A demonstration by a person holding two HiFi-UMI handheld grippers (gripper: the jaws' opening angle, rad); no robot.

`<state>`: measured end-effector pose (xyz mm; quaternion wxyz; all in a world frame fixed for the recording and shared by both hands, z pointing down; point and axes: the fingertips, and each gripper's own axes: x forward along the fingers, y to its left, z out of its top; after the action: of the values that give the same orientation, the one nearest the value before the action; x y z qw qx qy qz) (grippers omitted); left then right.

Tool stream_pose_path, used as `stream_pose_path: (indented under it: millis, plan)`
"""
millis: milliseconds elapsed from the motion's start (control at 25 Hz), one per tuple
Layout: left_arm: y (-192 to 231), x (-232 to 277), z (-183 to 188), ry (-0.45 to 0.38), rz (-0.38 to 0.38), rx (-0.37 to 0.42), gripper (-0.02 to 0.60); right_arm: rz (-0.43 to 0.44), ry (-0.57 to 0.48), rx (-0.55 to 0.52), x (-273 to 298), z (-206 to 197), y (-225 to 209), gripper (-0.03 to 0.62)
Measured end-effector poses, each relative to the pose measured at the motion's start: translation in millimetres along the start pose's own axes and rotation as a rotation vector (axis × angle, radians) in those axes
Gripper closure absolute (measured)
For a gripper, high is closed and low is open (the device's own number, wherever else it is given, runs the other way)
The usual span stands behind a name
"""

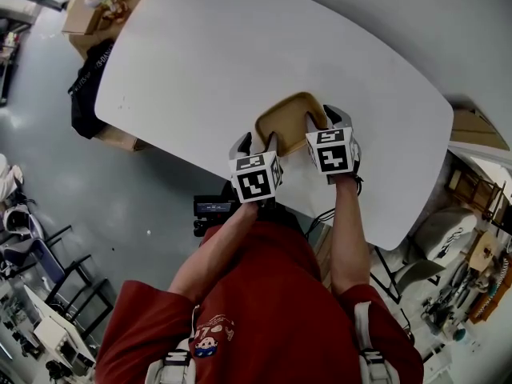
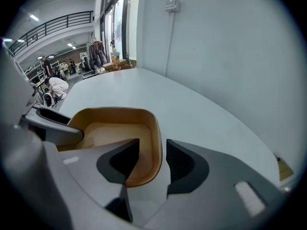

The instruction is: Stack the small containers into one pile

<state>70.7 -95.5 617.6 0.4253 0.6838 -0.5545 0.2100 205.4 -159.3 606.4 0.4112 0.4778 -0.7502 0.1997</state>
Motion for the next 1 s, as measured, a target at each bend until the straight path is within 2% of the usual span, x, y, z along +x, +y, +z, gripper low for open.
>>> stream_pose_path:
  millis: [480,640,760,1000]
  plan:
    - [1.7,-21.3,23.5,-0.101,0.01,0.085,0.339,-0.04,-0.159,0.102,-35.9,12.6,-8.1,0.415]
    - [2.6,-29.3,35.3,-0.142,0.013,0.118,0.341,-0.11,-0.265,0.121,-56.3,21.6,-9.9,0.421]
    - [2.5,-34.6,47.0,-0.18,0.019,0.162,0.341,-0.153,-0.339,0.144,-69.6,27.8,-8.4,0.421]
    - [-2.7,-54.5,74.3,-0.283,0.017,0.266,0.342,-0.179,-0.45,0.188,-96.2,43.6,-1.1,0.421]
